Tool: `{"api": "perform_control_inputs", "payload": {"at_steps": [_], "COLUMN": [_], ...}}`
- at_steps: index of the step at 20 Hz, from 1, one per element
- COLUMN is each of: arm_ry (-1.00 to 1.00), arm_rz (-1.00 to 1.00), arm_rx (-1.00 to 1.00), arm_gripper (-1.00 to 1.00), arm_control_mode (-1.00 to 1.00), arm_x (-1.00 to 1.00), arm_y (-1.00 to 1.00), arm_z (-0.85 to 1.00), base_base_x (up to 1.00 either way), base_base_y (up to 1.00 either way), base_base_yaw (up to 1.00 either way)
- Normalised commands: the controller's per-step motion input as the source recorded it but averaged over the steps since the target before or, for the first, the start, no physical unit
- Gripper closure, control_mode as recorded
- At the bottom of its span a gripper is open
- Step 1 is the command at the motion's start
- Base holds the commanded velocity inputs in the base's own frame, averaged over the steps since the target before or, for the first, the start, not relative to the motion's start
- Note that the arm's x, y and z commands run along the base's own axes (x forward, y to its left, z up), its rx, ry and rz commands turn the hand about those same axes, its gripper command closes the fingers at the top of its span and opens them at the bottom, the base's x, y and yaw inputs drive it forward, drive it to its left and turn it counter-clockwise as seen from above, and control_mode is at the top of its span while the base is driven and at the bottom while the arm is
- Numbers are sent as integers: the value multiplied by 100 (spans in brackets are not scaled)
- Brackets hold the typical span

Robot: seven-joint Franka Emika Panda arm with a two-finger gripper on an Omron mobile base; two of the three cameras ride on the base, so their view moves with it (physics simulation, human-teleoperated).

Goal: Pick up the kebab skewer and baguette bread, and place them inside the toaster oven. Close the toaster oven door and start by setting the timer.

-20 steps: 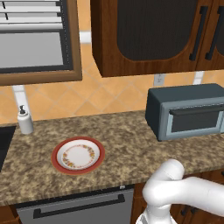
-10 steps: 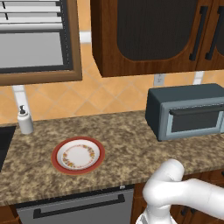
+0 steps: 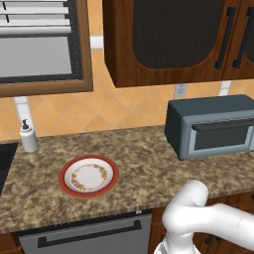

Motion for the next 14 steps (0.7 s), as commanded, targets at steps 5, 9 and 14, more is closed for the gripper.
{"api": "perform_control_inputs", "payload": {"at_steps": [5, 9, 14], "arm_ry": [-13, -11, -3], "arm_rz": [9, 7, 1], "arm_rx": [3, 1, 0], "arm_gripper": [-100, -100, -100], "arm_control_mode": [-100, -100, -100], "arm_x": [19, 25, 8], "arm_y": [0, 0, 0], "arm_z": [0, 2, 15], "base_base_x": [0, 0, 0], "base_base_y": [0, 0, 0], "base_base_yaw": [0, 0, 0]}}
